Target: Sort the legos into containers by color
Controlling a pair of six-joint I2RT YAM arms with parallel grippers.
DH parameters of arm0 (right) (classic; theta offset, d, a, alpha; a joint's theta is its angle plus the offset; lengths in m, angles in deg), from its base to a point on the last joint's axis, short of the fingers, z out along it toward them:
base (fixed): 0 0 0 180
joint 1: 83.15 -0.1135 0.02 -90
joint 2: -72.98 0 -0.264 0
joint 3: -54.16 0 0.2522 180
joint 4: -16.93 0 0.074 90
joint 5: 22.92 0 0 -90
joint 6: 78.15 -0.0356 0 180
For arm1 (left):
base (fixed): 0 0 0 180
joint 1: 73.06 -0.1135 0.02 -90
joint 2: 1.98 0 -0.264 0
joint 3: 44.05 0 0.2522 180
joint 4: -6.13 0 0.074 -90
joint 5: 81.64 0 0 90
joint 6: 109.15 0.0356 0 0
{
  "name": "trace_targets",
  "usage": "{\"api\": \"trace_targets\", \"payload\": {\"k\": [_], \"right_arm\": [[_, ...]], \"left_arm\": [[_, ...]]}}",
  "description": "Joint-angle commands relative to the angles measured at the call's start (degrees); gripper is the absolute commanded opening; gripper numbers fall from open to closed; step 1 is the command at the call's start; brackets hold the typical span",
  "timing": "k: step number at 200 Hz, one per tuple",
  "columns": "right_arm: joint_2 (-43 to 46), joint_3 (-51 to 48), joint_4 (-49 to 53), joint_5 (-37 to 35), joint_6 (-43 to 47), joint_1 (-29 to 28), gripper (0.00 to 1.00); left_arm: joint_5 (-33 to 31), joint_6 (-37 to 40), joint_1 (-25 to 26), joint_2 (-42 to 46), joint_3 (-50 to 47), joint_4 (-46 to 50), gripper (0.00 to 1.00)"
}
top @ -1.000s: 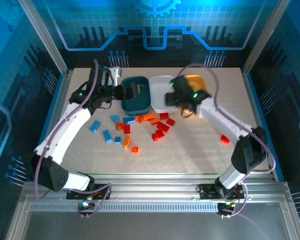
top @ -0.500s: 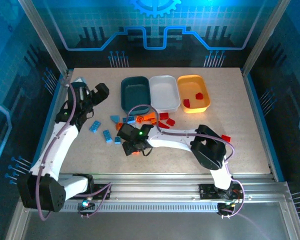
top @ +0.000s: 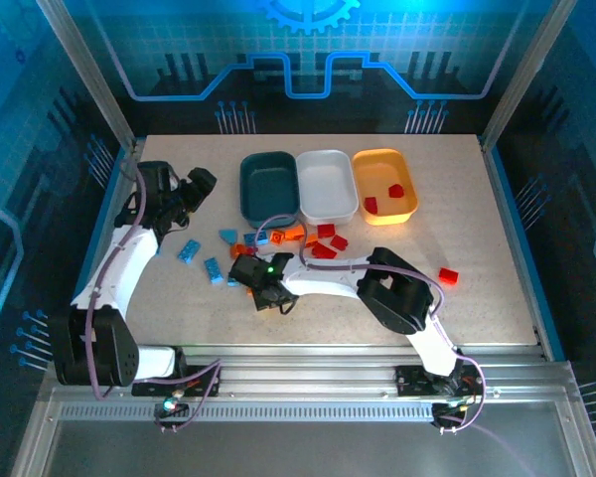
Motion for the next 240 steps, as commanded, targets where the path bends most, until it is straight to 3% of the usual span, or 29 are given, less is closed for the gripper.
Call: {"api": "trace_targets", "payload": {"k": [1,26,53,89,118,146,172,195,219,240], "right_arm": [[-0.49,-0.31,0.89,-3.07,-1.44,-0.37,0.44],[3.17,-3.03,-0.26,-7.17,0.20,-0.38,0.31],[10.02,-5.45,-1.17,-11.27,5.18,1.91,0.28],[17.79,-6.01,-4.60,-10.91,15.77,14.99,0.28],[11.53,1.97,-5.59,-5.04,22.84,27.07,0.28],[1.11,14.92,-3.14,-2.38,29.03,33.32,0.27],[-5.66,25.27,2.08,-0.47,30.09,36.22,0.33],[-8.01,28.90,3.65,0.40,30.17,36.51,0.52],[-5.56,28.29,2.63,-0.13,30.14,35.87,0.61],[-0.70,25.72,2.02,-0.89,29.00,34.06,0.63]], "left_arm": [[3.61,-1.95,-0.58,-0.37,-0.71,-2.45,0.90],[5.55,-2.83,-0.58,-0.94,-1.08,-3.75,0.90],[9.94,-5.06,-0.45,-2.98,-2.24,-7.18,0.89],[18.64,-8.66,3.41,-10.35,-1.94,-10.80,0.78],[18.92,-3.17,10.57,-15.18,2.70,-3.72,0.74],[16.91,0.11,13.68,-16.00,3.86,-1.71,0.74],[16.75,1.15,13.66,-16.16,5.07,-0.52,0.74],[14.77,3.52,13.66,-14.87,6.43,2.04,0.74],[11.91,6.11,13.66,-13.16,7.55,4.25,0.76],[7.77,9.73,13.42,-12.44,10.15,9.19,0.76]]}}
